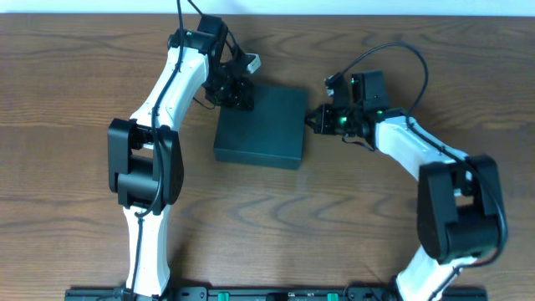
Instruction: Pack container
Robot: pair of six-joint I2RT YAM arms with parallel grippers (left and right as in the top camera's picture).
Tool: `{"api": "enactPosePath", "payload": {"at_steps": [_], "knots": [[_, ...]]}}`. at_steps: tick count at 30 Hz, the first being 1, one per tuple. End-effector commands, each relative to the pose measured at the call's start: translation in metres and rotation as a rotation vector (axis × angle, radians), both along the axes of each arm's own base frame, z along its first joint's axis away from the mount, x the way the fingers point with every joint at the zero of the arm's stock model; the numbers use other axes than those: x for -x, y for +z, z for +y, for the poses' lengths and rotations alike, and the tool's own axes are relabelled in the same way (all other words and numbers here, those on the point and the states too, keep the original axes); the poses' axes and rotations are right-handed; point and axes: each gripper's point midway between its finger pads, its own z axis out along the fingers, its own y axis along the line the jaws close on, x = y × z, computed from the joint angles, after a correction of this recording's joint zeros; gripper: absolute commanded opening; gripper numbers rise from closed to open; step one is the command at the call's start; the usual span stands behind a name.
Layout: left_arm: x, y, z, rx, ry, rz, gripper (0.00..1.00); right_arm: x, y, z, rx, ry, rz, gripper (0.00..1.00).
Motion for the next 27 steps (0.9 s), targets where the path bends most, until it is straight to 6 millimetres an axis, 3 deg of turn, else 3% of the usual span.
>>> {"api": "enactPosePath", "payload": {"at_steps": [1,7,12,27], "knots": [[0.008,-0.005,0.002,-0.013,0.004,0.036,0.06,0.0,-0.006,0.009,-0.038,-0.002,0.019,0.02],[0.01,-0.006,0.003,-0.018,0.005,0.044,0.06,-0.011,-0.004,0.012,-0.077,-0.006,-0.014,0.01],[0.011,-0.006,0.004,-0.025,0.025,0.058,0.06,-0.019,0.009,0.015,-0.123,0.013,-0.068,0.02],[0.021,-0.009,-0.001,-0.062,0.074,0.124,0.06,-0.027,0.019,0.02,-0.151,0.036,-0.123,0.01]]}}
